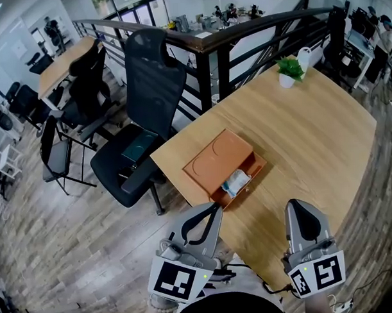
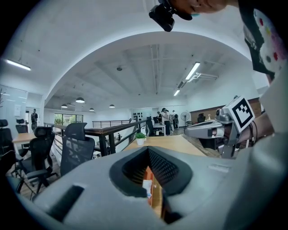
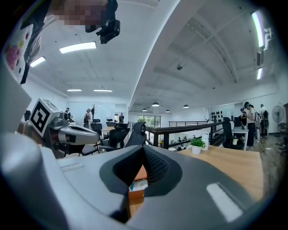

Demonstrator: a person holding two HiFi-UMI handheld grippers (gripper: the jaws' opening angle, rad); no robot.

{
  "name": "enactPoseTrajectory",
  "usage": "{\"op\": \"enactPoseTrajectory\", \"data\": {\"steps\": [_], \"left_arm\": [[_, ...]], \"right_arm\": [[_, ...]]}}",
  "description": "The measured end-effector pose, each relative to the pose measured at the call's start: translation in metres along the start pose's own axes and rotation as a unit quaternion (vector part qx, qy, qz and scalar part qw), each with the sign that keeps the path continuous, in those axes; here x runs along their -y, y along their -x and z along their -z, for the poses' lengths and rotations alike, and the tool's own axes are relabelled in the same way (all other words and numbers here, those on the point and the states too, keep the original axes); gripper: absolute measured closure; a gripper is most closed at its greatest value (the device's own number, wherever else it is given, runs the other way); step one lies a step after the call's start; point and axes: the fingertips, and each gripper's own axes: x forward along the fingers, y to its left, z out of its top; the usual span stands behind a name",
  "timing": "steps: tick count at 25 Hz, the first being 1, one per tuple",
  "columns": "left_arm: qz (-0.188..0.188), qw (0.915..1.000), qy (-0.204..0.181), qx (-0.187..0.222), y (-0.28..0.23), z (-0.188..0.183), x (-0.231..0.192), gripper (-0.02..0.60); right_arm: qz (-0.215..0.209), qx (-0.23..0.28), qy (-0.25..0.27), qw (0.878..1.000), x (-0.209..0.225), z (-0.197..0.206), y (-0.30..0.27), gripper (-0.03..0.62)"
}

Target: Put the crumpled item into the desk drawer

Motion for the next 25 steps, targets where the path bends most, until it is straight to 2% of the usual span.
{"op": "enactPoseTrajectory", "data": {"steps": [14, 25], "left_arm": [[0.003, 1.0, -0.004, 0.0, 0.001, -0.004, 0.012, 0.583], [0.011, 0.9998, -0.016, -0.004, 0.0, -0.003, 0.017, 0.583]], "right_arm": [[-0.022, -0.001, 0.007, 1.0, -0.01, 0.0, 0.005, 0.582], [-0.022, -0.003, 0.011, 1.0, -0.01, 0.002, 0.006, 0.582]]}}
